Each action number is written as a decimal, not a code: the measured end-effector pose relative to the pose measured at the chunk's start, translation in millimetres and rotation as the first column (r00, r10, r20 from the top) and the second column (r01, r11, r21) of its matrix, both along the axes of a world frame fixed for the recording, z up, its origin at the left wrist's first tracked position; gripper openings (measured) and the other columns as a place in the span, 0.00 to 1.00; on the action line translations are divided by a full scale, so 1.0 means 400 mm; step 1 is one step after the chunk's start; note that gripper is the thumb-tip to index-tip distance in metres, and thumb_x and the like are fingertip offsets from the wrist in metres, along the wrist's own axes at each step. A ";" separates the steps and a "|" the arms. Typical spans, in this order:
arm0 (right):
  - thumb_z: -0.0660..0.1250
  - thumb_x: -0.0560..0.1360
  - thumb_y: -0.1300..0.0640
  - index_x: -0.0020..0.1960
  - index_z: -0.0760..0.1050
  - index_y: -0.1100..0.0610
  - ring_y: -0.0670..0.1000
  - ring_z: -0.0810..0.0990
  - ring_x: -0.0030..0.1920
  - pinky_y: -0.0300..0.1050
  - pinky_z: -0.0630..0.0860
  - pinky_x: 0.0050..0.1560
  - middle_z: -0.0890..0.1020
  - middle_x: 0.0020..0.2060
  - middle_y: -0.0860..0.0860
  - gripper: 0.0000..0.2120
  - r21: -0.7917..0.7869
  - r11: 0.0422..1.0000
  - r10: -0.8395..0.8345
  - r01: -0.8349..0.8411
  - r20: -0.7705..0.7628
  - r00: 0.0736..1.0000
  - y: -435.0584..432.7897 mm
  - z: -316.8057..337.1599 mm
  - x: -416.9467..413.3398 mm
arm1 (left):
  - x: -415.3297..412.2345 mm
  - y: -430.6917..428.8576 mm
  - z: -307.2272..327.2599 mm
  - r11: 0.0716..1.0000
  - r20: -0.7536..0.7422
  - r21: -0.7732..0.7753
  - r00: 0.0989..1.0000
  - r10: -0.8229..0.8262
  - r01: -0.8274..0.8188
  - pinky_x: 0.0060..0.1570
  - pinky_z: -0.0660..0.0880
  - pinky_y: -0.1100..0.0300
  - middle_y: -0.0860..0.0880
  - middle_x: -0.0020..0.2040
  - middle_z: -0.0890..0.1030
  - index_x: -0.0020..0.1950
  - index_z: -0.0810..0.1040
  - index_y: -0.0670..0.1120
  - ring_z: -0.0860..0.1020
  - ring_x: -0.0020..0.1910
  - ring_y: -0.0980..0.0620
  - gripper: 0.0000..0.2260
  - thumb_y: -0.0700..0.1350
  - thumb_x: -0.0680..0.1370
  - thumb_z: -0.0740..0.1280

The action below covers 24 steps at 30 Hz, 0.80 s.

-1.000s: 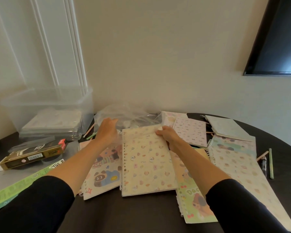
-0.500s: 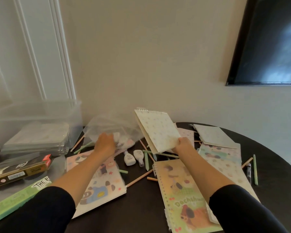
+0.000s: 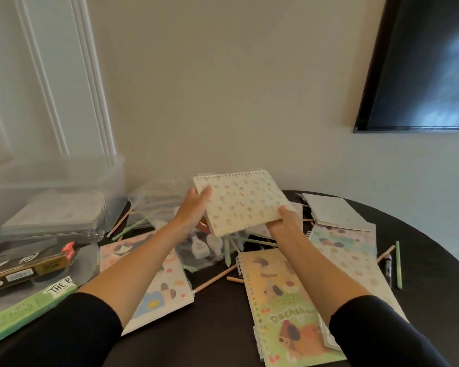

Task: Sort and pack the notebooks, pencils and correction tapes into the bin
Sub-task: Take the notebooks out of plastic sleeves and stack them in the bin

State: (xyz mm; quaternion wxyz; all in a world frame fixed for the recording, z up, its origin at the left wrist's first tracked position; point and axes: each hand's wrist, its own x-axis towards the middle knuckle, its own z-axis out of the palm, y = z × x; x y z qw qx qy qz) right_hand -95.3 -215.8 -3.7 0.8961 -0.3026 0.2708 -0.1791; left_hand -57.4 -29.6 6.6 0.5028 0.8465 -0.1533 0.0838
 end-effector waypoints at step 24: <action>0.57 0.77 0.71 0.72 0.61 0.62 0.53 0.84 0.37 0.43 0.79 0.25 0.78 0.53 0.59 0.23 -0.362 0.804 0.432 -0.472 -0.190 0.882 -0.142 -0.043 -0.087 | 0.035 0.126 -0.089 0.369 0.150 0.923 0.986 -0.070 -0.114 0.44 0.69 0.55 0.45 0.66 0.61 0.66 0.64 0.46 0.67 0.62 0.45 0.23 0.50 0.75 0.66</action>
